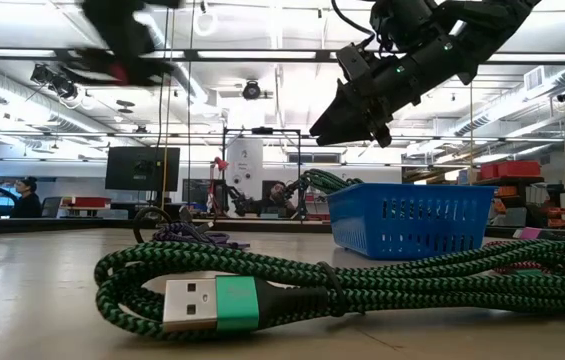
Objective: Pick & Place USB Port
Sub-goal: Put the black charger cable into the orange bin
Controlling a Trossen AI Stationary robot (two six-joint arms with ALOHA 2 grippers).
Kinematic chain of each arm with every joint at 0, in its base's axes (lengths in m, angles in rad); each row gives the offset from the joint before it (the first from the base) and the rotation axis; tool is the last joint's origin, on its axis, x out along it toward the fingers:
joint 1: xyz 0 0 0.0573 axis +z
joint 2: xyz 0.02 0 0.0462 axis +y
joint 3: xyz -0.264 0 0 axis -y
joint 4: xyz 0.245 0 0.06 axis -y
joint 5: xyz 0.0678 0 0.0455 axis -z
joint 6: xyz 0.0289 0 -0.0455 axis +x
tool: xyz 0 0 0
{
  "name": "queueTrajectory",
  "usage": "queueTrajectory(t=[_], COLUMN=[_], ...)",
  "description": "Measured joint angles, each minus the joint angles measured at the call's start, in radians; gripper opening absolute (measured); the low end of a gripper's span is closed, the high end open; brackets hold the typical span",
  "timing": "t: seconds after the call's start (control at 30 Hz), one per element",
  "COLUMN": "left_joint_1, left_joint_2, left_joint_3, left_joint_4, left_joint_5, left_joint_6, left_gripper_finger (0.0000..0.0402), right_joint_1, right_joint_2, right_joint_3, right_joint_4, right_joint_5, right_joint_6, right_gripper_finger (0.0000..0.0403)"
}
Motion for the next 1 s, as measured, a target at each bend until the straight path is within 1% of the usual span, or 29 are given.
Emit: queueTrajectory(t=[0.17,0.3,0.5,0.63,0.73,0.8,1.0], left_joint_1=[-0.212,-0.403,-0.650,-0.802,-0.899,-0.946,-1.039], left_joint_2=[-0.050,-0.049,-0.001,0.058,0.114,0.155,0.277], left_joint_3=[0.000,-0.001,-0.001,-0.001,-0.001,-0.001,-0.001], left_joint_4=[-0.089,-0.078,-0.051,-0.009,0.074,0.136,0.232], left_joint_5=[0.003,0.008,-0.047,-0.063,-0.100,-0.126,-0.147], left_joint_6=[-0.226,-0.412,-0.734,-0.934,-1.032,-1.071,-1.171], left_gripper_finger=[0.0043,0.0043,0.0047,0.0044,0.0043,0.0043,0.0055], right_joint_1=[0.000,-0.001,-0.007,-0.011,-0.011,-0.011,-0.011], right_joint_2=[0.000,0.000,0.000,0.000,0.000,0.000,0.000], right_joint_3=[0.000,0.000,0.000,0.000,0.000,0.000,0.000], right_joint_4=[0.010,0.014,0.028,0.030,0.030,0.031,0.042], right_joint_5=[0.000,0.000,0.000,0.000,0.000,0.000,0.000], right_joint_6=[-0.015,-0.017,-0.021,-0.017,-0.007,-0.006,0.019], right_gripper_finger=[0.0132,0.0132,0.0132,0.0132,0.0132,0.0132,0.0132])
